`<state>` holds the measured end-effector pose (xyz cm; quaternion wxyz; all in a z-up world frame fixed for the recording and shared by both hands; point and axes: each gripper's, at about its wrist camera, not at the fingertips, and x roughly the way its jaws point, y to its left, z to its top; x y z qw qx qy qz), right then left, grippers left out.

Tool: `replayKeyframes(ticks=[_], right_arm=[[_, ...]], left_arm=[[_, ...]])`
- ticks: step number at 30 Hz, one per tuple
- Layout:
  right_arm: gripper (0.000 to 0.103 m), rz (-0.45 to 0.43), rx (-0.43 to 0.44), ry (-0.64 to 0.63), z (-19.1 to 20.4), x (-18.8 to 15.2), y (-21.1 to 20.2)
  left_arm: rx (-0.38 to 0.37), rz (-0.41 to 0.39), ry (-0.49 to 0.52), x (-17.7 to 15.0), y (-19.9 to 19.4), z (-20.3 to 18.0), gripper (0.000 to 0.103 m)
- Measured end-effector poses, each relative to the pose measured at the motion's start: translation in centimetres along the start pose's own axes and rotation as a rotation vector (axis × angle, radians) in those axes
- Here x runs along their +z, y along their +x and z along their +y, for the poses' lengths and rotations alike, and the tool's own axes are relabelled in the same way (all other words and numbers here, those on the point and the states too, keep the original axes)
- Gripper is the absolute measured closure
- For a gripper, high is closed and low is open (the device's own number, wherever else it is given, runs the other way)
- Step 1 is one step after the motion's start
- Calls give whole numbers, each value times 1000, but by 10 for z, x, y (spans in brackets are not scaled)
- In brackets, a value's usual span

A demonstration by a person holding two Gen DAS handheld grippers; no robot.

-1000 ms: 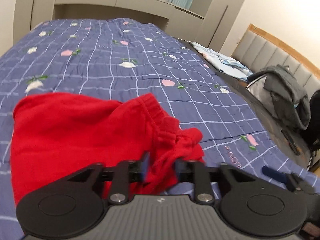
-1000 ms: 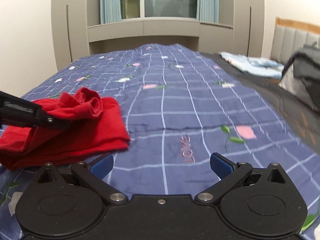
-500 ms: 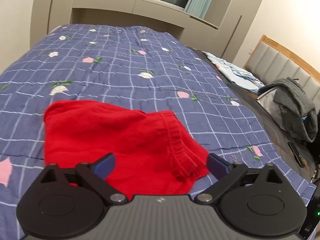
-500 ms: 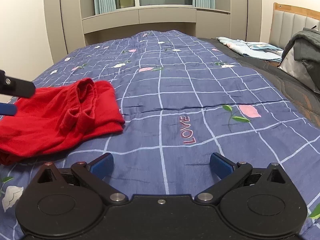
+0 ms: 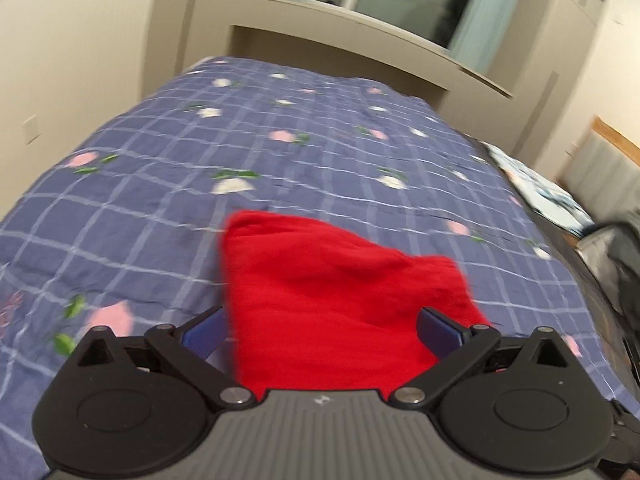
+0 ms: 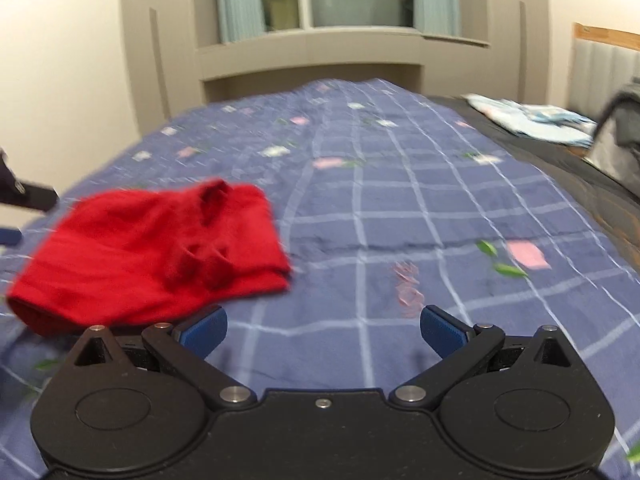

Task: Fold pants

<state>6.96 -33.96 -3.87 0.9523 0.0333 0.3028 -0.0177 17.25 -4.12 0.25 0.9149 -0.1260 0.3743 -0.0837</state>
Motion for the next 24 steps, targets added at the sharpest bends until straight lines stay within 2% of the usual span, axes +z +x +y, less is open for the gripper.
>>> replayKeyframes(ticks=[4,7,11,14,17,21,23,24], right_arm=[[0,-13,138,-28,10,16,6],[0,5,219,-35,21,29,20],[1,30,322,-16,32,48,44],[5,64,334,-11,40,58,66],[16,111,314,-11,47,58,81],[25,116,284,-4,52,50,81],[34,122,273,9,51,45,76],[42,123,261,15,50,42,74]], left_arm=[[50,29,-64,-1,6,27,0],[59,60,-100,-9,13,42,0],[77,142,-109,-21,28,48,1],[69,169,-98,-28,30,50,1],[78,179,-71,-29,33,46,1],[83,184,-54,-32,33,42,1],[84,183,-52,-32,33,42,1],[85,183,-52,-32,33,42,1]])
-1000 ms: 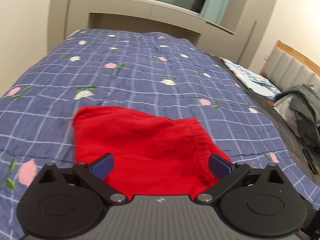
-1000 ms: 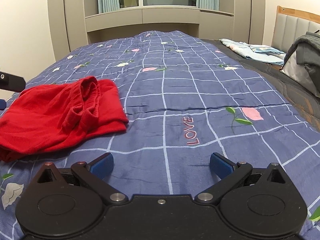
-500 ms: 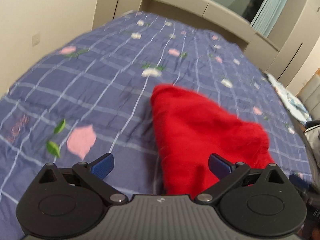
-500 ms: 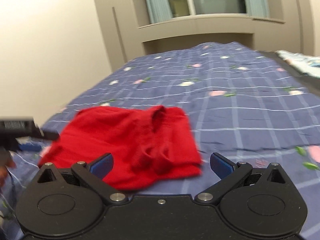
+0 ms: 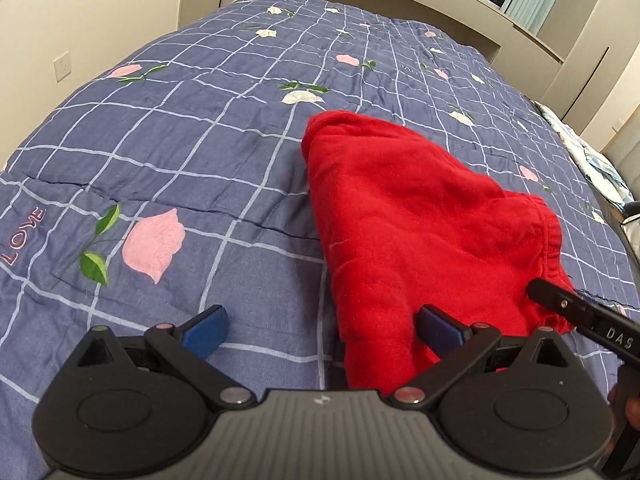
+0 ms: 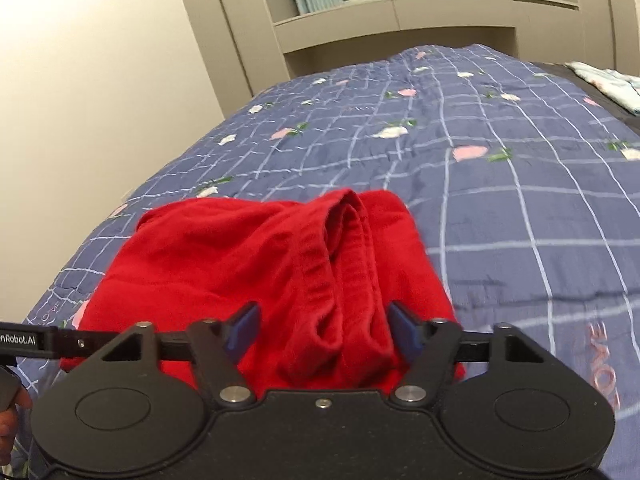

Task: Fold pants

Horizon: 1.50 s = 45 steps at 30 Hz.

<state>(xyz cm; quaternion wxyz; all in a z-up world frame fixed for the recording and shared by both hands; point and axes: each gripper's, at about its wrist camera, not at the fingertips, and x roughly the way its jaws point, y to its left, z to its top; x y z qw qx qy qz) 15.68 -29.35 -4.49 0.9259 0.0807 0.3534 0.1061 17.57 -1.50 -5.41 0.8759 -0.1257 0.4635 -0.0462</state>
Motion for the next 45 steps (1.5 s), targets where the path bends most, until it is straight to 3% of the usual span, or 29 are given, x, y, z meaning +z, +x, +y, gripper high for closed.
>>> replayKeyframes(ticks=[1,6,10,15,18,20,24,26,28,30,31,35,39,45], right_arm=[[50,-3,-12,5,-1,-3,-1],[74,-7,-28,-8,-1,0,-6],[81,-41,-46,-126,12,8,-14],[83,-113,-86,-159,4,26,-32],[83,-99,-119,-154,-8,28,-31],[83,-71,-127,-140,-15,22,-25],[76,-34,-150,-162,-18,8,-8],[64,-46,-143,-136,-20,8,-10],[42,-77,-144,-142,-20,12,-16],[26,-109,-138,-158,-20,19,-19],[23,-121,-131,-162,-21,24,-19],[19,-129,-129,-179,-20,40,-9],[18,-132,-140,-182,-23,51,14],[12,-101,-183,-157,-41,60,51]], left_arm=[[1,0,-1,0,0,0,1],[-18,-2,-19,3,-3,-1,1],[-52,-17,-42,7,-12,-3,1],[-69,-57,-28,17,-20,-8,0],[-26,-2,-5,17,-7,-10,1],[-37,30,-11,12,3,-8,1],[-31,24,6,9,6,-8,1],[-45,17,1,15,2,-6,0],[-51,-20,-3,25,-3,-1,0],[-33,-70,9,42,-5,3,0],[-13,-86,15,50,-5,5,0],[62,-126,76,85,8,9,0],[27,-116,91,107,30,12,0],[56,-59,69,114,73,21,0]])
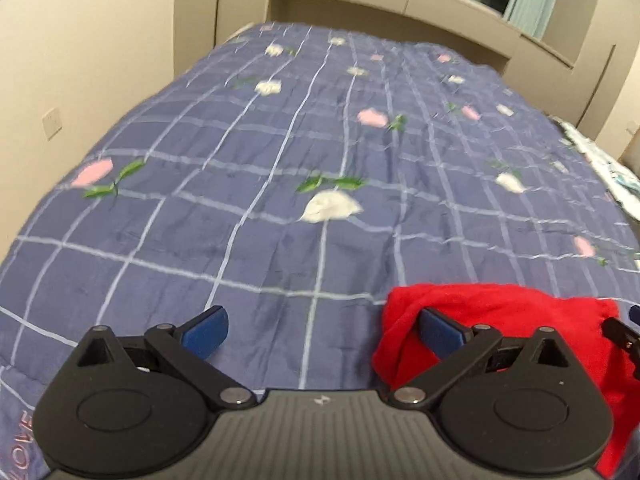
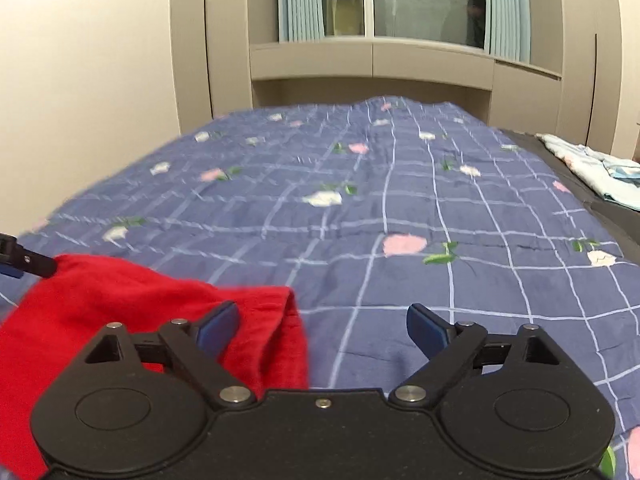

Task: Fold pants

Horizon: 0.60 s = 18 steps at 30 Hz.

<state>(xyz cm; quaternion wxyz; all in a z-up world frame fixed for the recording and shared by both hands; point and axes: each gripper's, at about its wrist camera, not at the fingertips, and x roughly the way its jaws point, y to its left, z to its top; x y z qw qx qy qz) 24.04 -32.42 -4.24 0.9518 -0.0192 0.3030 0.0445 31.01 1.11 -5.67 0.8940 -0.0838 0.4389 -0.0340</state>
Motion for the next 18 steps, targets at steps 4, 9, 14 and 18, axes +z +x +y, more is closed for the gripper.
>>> replayKeyframes(ticks=[4,9,14,18], right_arm=[[5,31,20,26,-10,-9,18],[1,33,31,62,-16,-13,24],[2,-9,23,56,-10,-9,-3],[1,-42,16,64,-3,-18,-39]], left_arm=[[-18,4,-5,-9,15,7,0],[-31,-17,0,-10,11,10,0],[-35,-62,-67,-15,-29,10,1],[-97,-85,-14,-40,-60,-3,0]])
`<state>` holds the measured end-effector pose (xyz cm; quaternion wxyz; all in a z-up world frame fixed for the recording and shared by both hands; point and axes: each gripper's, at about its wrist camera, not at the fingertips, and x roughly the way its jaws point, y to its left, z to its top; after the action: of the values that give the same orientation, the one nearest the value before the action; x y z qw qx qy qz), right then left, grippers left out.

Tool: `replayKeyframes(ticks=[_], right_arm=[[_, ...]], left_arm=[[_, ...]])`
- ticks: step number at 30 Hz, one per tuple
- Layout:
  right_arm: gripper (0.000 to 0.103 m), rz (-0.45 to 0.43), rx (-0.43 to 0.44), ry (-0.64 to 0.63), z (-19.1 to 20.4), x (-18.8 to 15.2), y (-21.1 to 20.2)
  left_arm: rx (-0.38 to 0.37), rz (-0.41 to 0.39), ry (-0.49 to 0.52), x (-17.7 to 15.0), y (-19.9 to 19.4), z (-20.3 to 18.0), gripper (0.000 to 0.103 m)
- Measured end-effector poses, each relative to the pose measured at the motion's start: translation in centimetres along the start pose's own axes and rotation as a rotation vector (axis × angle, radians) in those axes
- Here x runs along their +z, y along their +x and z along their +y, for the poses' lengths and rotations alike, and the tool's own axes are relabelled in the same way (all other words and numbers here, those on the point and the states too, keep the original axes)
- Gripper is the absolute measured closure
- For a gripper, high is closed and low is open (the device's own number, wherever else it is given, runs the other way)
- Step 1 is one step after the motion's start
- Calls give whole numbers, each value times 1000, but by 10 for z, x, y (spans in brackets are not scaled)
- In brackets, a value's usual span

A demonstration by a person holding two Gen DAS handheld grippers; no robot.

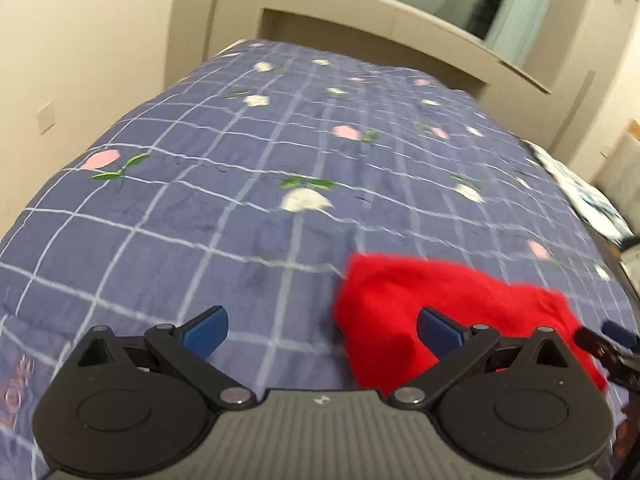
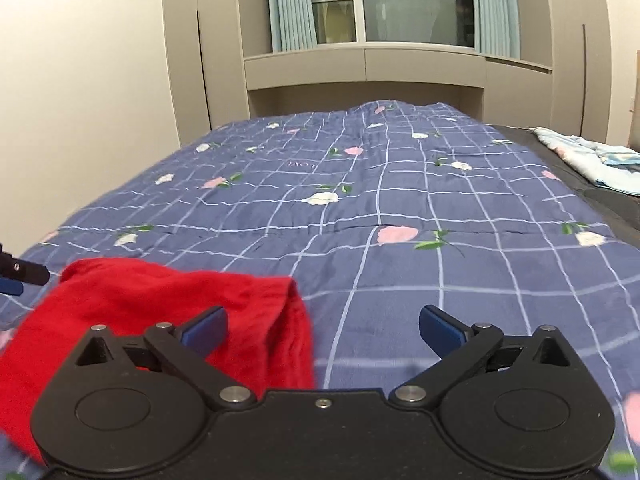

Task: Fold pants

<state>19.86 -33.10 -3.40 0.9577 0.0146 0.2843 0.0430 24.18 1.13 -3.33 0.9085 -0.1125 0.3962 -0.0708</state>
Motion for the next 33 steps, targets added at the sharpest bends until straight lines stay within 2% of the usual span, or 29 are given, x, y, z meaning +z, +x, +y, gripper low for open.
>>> replayKeyframes(ticks=[3,6,8,13,15,18,20,24,27,30,33], right_arm=[[1,21,-12,15,3,-15,-17],[1,77,-35,6,5,-33,-18],[1,114,-51,0,3,-42,-12],[1,113,-58,-2,3,-44,-10],[1,109,-61,0,5,-42,-16],[1,73,-45,7,10,-39,-34],[1,59,-32,5,14,-39,-45],[1,73,-26,8,23,-47,-53],[1,139,-61,-16,23,-59,-40],[1,124,-34,33,16,-66,-38],[1,114,-47,11,20,-68,-39]], left_arm=[[-14,19,38,-23,-7,-11,1],[40,46,111,-37,1,-19,0],[37,55,126,-38,7,-20,0],[28,84,79,-36,8,-18,0],[38,83,44,-35,-3,-18,1],[2,72,7,-36,-23,-18,1],[-12,96,18,-45,-29,-22,1],[44,144,46,-66,-18,-26,0],[51,121,77,-71,-16,-27,0],[58,116,80,-72,-17,-30,0],[58,108,75,-75,-17,-30,0]])
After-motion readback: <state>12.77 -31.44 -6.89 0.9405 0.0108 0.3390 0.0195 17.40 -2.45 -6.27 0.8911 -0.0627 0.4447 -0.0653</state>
